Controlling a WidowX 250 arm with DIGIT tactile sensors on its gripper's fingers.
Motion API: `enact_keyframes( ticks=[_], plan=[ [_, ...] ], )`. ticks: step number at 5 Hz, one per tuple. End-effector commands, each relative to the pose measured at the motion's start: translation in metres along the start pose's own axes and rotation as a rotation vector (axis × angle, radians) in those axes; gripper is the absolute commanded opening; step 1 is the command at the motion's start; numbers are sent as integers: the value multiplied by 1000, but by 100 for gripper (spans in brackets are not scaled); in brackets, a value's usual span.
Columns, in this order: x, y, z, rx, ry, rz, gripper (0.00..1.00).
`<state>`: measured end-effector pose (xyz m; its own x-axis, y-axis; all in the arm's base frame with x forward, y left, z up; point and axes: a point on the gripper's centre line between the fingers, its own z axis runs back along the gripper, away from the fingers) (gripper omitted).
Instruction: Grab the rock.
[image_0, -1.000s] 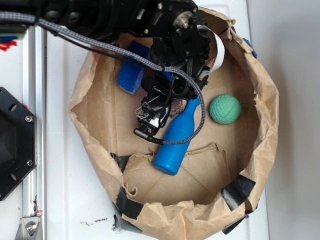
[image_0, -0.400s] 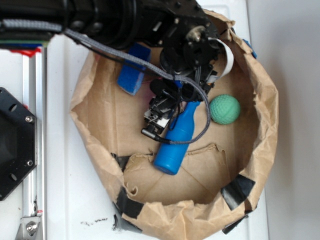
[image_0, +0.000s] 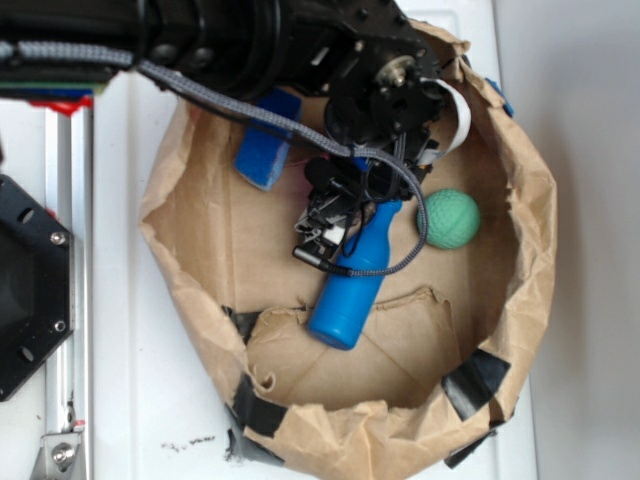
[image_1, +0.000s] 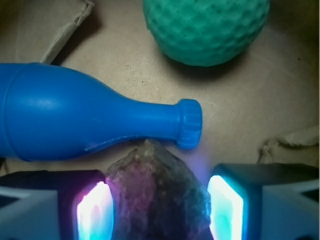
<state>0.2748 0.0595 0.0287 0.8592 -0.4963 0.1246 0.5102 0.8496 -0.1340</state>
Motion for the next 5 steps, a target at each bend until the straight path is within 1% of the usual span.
enact_keyframes(
  ticks=[1,2,3,4,5],
  plan=[
    [9,-5,10,19,-9,-1,0],
    [4,-6,33,14,-38,38,0],
    [0,-8,68,5,-80,130,0],
    [12,-16,99,34,-108,215,0],
    [21,-19,124,13,-97,477,0]
  ],
)
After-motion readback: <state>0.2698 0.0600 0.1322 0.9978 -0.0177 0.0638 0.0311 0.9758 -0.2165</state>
